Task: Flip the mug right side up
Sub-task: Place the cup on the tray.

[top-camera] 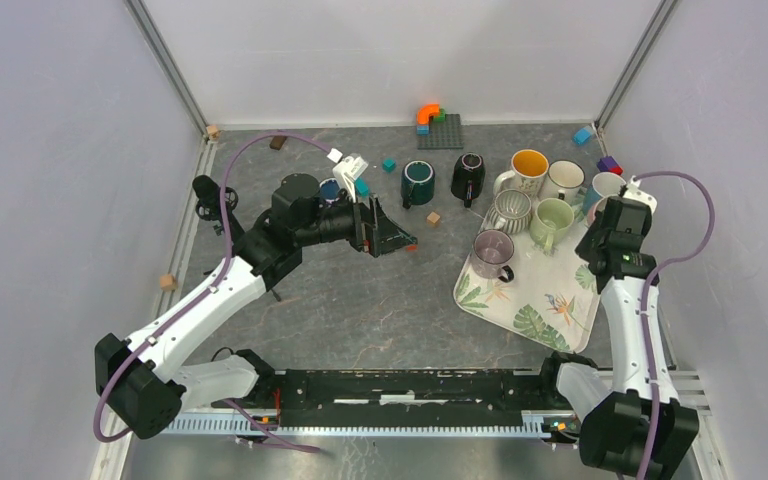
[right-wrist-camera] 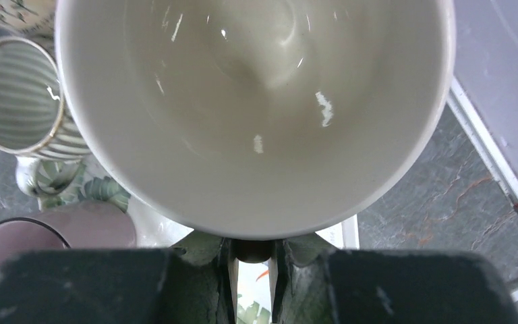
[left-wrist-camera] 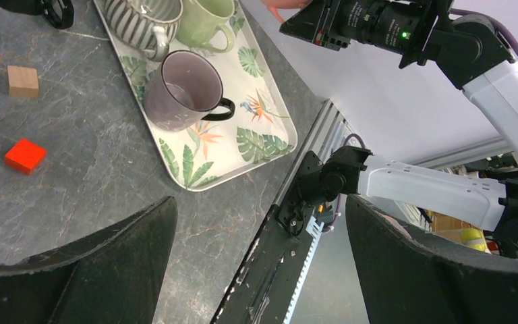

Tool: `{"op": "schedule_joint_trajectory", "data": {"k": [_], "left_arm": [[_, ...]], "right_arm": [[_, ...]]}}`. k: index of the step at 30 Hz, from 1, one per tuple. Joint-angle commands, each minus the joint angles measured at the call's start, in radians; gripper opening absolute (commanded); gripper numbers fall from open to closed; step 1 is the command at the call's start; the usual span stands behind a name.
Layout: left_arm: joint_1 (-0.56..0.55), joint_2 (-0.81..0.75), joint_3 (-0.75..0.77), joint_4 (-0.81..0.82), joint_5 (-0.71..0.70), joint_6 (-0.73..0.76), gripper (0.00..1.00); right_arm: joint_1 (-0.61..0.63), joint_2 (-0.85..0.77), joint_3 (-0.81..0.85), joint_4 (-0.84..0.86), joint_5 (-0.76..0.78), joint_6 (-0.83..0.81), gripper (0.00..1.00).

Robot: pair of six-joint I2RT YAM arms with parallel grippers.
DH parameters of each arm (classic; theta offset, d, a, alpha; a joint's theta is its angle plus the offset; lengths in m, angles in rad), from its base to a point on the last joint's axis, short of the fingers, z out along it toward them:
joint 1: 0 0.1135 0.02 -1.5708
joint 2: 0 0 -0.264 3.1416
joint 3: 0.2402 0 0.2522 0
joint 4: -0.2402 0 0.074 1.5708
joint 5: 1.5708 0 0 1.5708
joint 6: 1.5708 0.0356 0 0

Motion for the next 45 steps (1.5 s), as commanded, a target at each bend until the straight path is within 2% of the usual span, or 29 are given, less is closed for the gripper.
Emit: {"op": "schedule_joint_trajectory", "data": {"k": [1,10,19,42,45], "left_arm": [[-0.004,-0.017,0.017,-0.028,-0.007,0.035,1.0],[-0.004,-0.022,0.015,-0.032,-0.01,0.036,1.0],[-0.004,-0.014,0.015,-0.031,-0.003,0.031,1.0],[-0.004,-0.007,0.017,-0.037,-0.004,0.035,1.0],[-0.004,-0.005,0.017,-0.037,-0.003,0.035,1.0]], "right_arm": [[-0.035,-0.003,-0.023,0.112,-0.069,-0.026,0.0],[-0.058,0.052,-0.104,0.153,-0.119,-0.023,0.0],[-0.065,0.142,-0.107,0.181,-0.132,-0.026,0.0],[-0.084,0.363,0.047,0.109,-0.158,-0.06,0.0],[-0.085,0.38,0.073,0.085,-0.144,-0.066,0.03]]}}
